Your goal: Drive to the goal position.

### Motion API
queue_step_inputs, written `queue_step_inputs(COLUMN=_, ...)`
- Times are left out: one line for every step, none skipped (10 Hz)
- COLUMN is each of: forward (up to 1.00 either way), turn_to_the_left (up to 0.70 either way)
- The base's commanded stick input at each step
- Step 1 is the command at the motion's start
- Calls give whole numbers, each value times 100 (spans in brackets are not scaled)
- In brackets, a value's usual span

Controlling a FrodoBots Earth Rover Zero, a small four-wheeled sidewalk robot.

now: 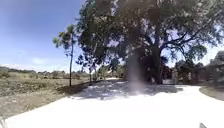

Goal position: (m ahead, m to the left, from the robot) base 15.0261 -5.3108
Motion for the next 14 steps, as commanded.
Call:
queue_step_inputs(forward=45, turn_to_the_left=0)
queue_step_inputs(forward=45, turn_to_the_left=0)
queue_step_inputs(forward=45, turn_to_the_left=0)
queue_step_inputs(forward=45, turn_to_the_left=0)
queue_step_inputs(forward=45, turn_to_the_left=0)
queue_step_inputs(forward=45, turn_to_the_left=0)
queue_step_inputs(forward=45, turn_to_the_left=0)
queue_step_inputs(forward=45, turn_to_the_left=0)
queue_step_inputs(forward=45, turn_to_the_left=0)
queue_step_inputs(forward=45, turn_to_the_left=0)
queue_step_inputs(forward=45, turn_to_the_left=0)
queue_step_inputs(forward=45, turn_to_the_left=0)
queue_step_inputs(forward=45, turn_to_the_left=0)
queue_step_inputs(forward=45, turn_to_the_left=0)
